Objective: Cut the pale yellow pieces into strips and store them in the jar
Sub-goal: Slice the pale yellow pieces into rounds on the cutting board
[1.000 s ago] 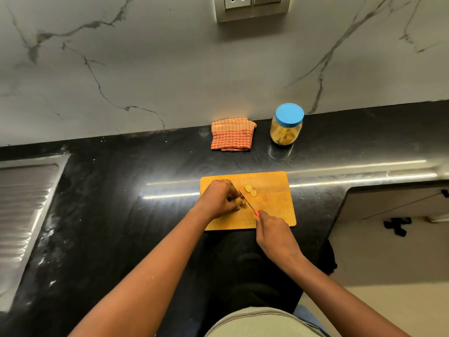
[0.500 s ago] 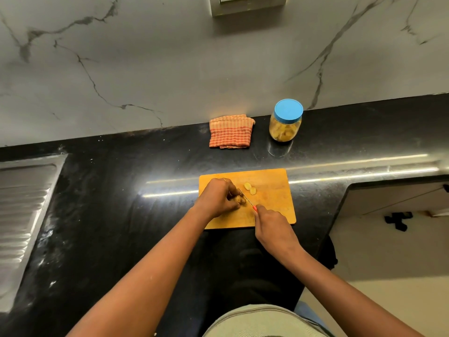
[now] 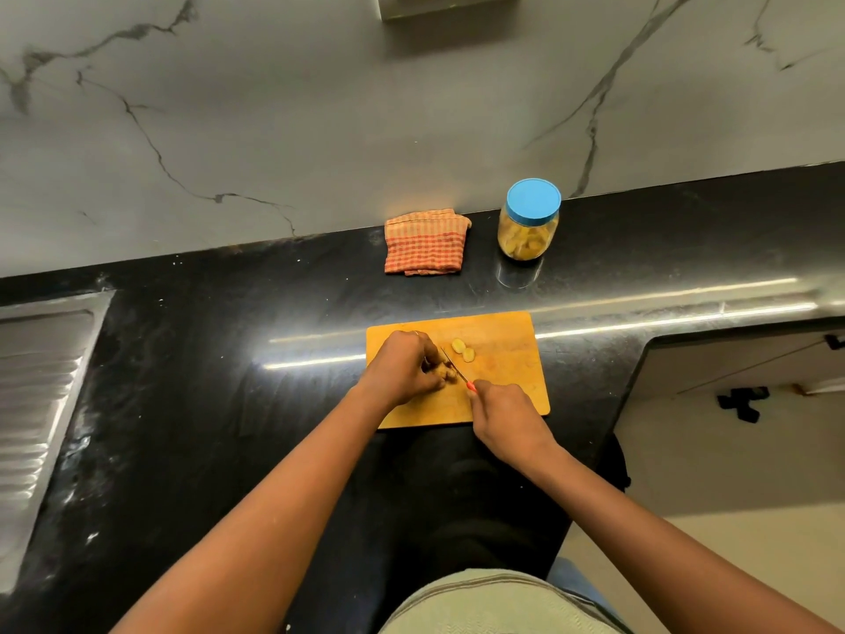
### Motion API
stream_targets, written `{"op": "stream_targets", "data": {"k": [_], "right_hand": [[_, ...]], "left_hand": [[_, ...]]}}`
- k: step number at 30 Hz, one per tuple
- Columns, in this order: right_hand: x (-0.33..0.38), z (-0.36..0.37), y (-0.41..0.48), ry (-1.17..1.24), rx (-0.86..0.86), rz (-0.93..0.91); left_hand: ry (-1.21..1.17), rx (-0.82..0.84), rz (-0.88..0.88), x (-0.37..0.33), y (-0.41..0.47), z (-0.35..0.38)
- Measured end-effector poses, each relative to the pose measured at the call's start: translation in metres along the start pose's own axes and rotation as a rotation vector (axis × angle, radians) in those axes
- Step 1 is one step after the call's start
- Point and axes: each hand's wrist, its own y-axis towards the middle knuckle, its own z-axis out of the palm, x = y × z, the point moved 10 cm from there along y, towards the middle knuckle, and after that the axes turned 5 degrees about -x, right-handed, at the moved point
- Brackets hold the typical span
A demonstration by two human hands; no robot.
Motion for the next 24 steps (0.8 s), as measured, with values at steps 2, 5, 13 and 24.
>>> {"op": "stream_targets", "data": {"k": [2,5,13,24], "right_hand": [[0.002,0.000,0.001,-0.027,0.002,0.004],[-0.006,0.002,-0.016,-0.087,0.034,0.029],[-0.021,-0.009,-0.030,-0.163,-0.013,0.054],[-0.008,-0.010,-0.026,0.064,-0.072,0.061]], "left_hand": [[0.000,0.000,-0.015,0.002,0.000,0.001],[-0.007,0.002,-0.041,0.005,-0.001,0.001],[-0.021,-0.001,-0.036,0.006,-0.002,0.001],[0.034,0.009,0.017,0.002,-0.002,-0.001]]}}
